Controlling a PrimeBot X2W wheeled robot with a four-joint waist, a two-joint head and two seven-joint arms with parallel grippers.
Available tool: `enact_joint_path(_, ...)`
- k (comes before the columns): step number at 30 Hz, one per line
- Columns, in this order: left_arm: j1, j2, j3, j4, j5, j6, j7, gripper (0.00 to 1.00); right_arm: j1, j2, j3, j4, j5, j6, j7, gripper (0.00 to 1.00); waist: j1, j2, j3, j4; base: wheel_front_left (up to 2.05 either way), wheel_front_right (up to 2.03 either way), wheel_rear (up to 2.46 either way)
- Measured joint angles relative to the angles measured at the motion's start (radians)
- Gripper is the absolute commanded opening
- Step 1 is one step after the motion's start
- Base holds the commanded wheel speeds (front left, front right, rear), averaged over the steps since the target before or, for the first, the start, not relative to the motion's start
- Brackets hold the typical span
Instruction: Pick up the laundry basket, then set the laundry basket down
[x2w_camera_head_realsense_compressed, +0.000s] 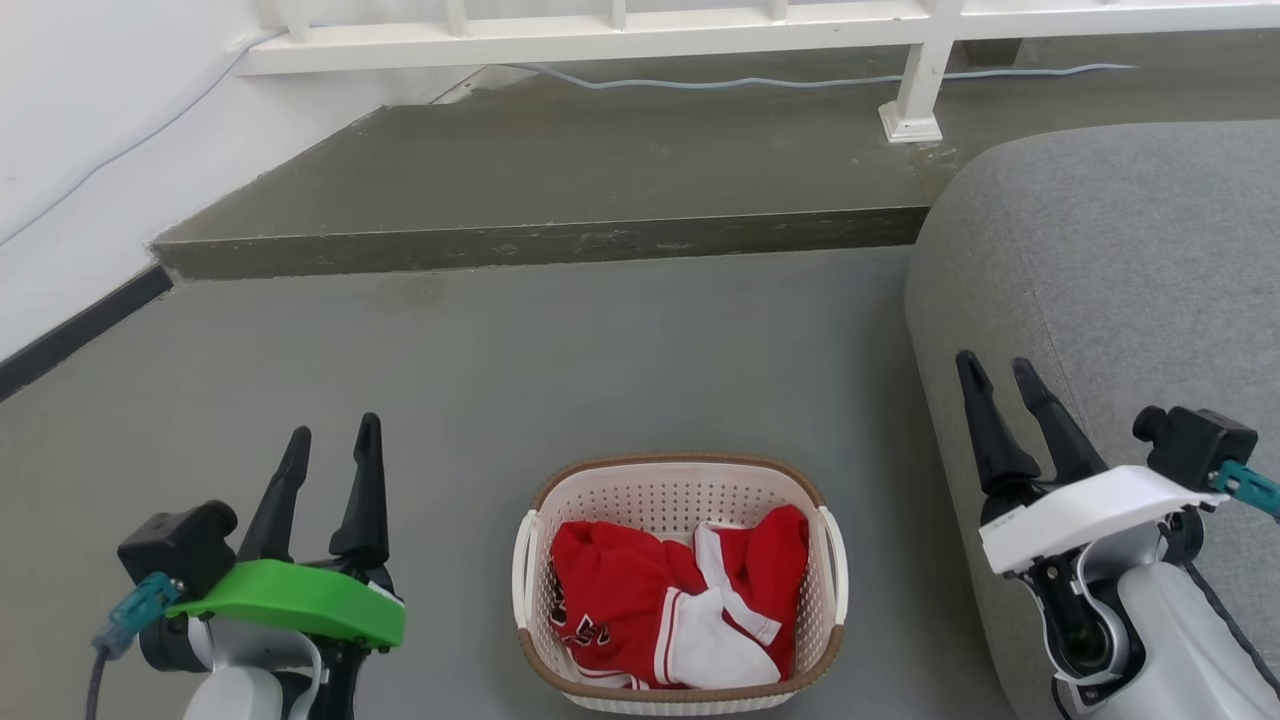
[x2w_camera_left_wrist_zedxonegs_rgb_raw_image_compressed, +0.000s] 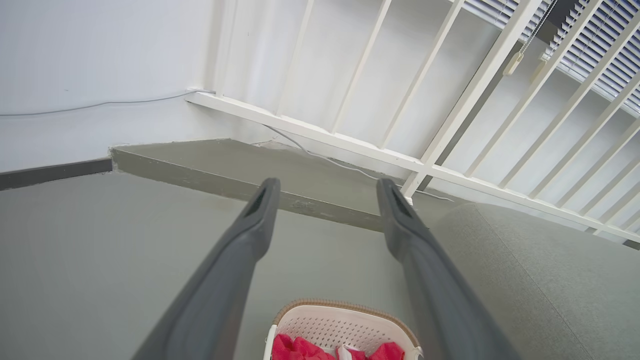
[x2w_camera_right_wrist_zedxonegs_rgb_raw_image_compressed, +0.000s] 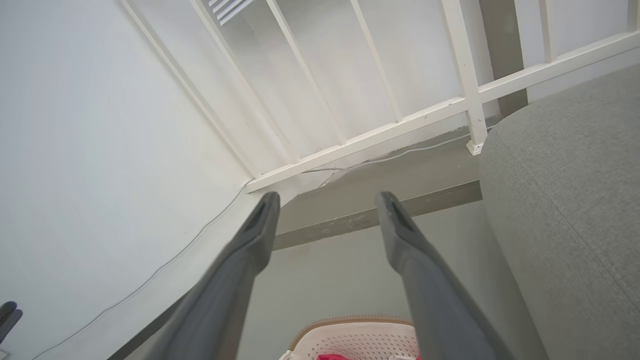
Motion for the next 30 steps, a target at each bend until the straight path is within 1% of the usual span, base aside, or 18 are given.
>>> enact_joint_path(24,-0.018,-0.002,-0.034,-0.047,0.289,0.000,-0.080,1.00,-0.026,-0.015,0.065,-0.035,-0.285,-0.001,-0.075,1.00,0.0000,0.0000,-0.002,-0.003,0.00,0.00,0.00)
enact_joint_path(25,-0.018,-0.002,-0.035,-0.049,0.301,0.000,-0.082,1.00,-0.027,-0.016,0.067,-0.038,-0.295,-0.001,-0.077,1.00,0.0000,0.0000,-0.002,-0.003,0.00,0.00,0.00)
enact_joint_path(26,-0.018,-0.002,-0.037,-0.050,0.309,0.000,-0.084,1.00,-0.027,-0.017,0.069,-0.039,-0.309,-0.009,-0.080,1.00,0.0000,0.0000,-0.001,-0.004,0.00,0.00,0.00)
enact_joint_path(30,-0.018,-0.002,-0.040,-0.052,0.335,0.000,-0.091,1.00,-0.027,-0.019,0.071,-0.040,-0.336,-0.009,-0.086,1.00,0.0000,0.0000,0.000,-0.005,0.00,0.00,0.00)
